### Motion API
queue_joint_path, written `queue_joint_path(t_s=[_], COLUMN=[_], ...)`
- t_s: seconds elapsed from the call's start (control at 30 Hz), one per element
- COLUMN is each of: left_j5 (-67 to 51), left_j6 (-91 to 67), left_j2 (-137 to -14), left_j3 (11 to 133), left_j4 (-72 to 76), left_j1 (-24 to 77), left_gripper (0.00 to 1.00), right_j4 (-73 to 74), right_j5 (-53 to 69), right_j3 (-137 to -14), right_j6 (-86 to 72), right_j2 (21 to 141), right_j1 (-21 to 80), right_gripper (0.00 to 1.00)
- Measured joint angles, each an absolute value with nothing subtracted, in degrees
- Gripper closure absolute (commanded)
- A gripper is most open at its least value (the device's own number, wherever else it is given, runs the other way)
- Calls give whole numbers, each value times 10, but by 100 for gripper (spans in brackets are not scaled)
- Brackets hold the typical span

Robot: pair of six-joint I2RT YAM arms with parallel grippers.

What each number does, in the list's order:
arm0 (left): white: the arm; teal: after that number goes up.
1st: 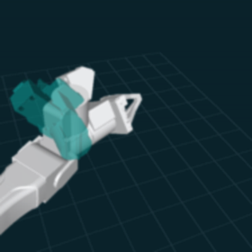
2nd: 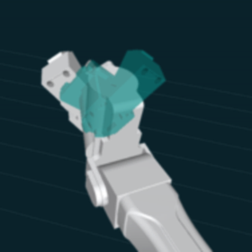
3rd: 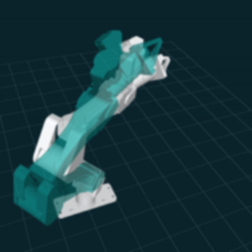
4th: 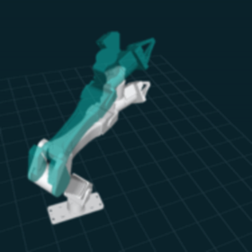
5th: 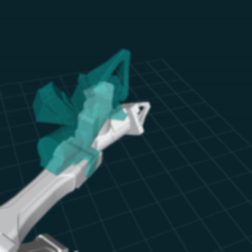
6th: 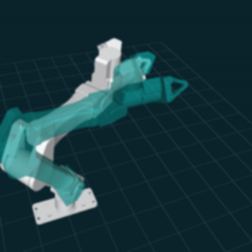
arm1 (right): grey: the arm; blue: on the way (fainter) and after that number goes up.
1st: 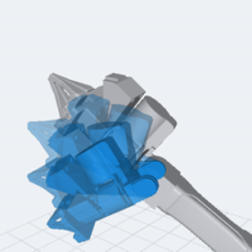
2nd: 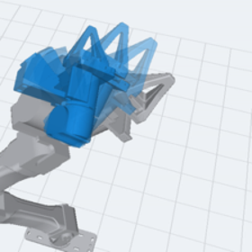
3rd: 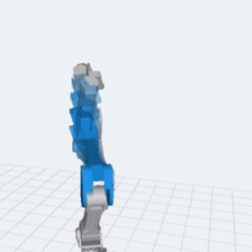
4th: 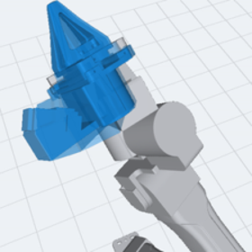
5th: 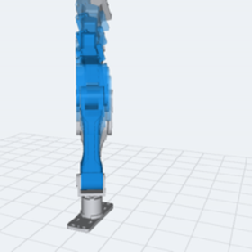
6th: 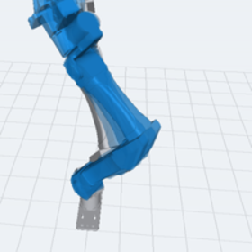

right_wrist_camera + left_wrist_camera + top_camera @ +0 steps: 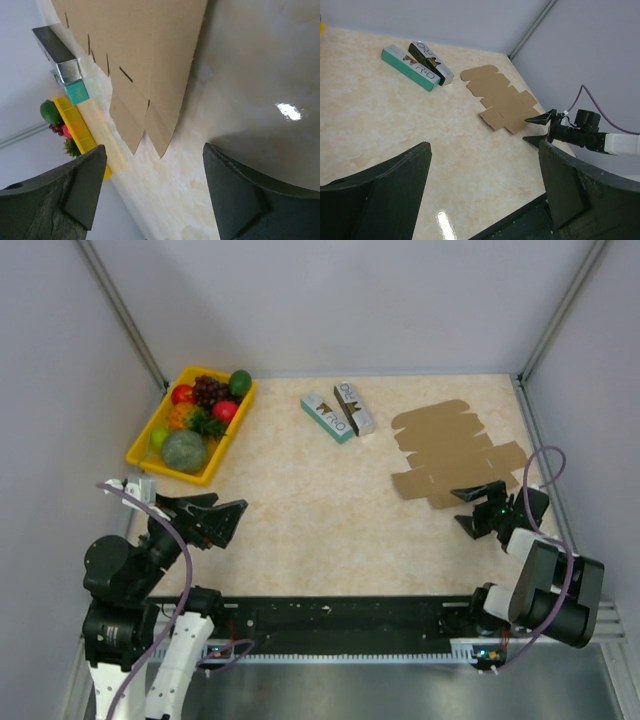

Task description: Fold the paper box

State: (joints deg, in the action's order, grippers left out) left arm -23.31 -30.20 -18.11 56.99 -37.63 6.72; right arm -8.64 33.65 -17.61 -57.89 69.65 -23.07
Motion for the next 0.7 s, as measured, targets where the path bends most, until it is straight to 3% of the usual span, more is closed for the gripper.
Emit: queue_joint_path(t_s=[0.1, 0.43, 0.7], left_j5=[-236, -262, -294], left_j6=[-304, -329, -362], left_j2=[-178, -176, -176], left_j3=[570, 535, 493], left_j4=[-373, -348, -328], left_j1=[67, 67, 67], left_gripper=[9, 12, 14], right_j4=[-123, -318, -510], right_j5=[334, 358, 378], right_j3=[-169, -135, -100], right_j6=[-595, -642, -678], right_j2=[724, 833, 933], right_j1=[-231, -234, -234], right_gripper=[28, 57, 66])
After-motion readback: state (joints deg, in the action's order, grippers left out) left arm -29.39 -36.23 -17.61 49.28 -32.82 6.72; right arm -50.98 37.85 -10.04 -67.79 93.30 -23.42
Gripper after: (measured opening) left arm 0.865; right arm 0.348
